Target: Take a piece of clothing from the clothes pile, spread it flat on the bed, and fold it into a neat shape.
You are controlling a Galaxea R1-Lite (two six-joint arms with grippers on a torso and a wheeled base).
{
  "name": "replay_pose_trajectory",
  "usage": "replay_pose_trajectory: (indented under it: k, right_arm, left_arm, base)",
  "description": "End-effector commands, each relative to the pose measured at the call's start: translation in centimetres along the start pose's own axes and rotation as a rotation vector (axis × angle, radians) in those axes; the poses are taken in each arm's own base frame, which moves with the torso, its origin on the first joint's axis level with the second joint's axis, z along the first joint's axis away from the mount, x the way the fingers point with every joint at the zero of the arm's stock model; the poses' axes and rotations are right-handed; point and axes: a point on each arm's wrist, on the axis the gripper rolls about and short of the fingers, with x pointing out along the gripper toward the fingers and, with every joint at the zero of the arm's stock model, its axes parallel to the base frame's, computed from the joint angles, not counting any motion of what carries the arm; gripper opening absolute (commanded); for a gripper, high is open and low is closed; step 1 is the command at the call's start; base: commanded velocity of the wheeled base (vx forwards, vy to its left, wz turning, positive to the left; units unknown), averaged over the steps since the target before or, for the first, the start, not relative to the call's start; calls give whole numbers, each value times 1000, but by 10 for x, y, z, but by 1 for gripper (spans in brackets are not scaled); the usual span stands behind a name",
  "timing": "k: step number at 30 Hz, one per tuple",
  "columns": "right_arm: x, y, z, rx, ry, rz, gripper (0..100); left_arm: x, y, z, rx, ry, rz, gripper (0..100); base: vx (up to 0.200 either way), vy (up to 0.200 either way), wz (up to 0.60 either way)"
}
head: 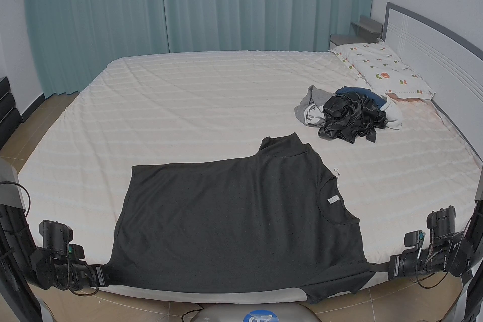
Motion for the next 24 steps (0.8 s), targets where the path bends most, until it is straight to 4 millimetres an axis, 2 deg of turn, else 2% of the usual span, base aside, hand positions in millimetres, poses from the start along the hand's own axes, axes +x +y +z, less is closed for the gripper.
replay_pose_trajectory:
  k: [1,11,18,24]
  right_arm:
    - [-3,1,6,-17,-47,7,0]
    - [9,6,50,-16,-183,55,0]
    - [19,3,66,-12,-210,63,0]
    - [28,0,78,0,-226,72,0]
  left_arm:
    - [-7,-2,7,-31,-63,-11,0]
    - [-5,-13,49,-213,-224,-100,0]
    - [0,-16,62,-252,-248,-132,0]
    - [9,-27,72,-276,-244,-189,0]
  base:
    - [0,0,0]
    - [0,0,0]
    - [0,0,0]
    - [0,0,0]
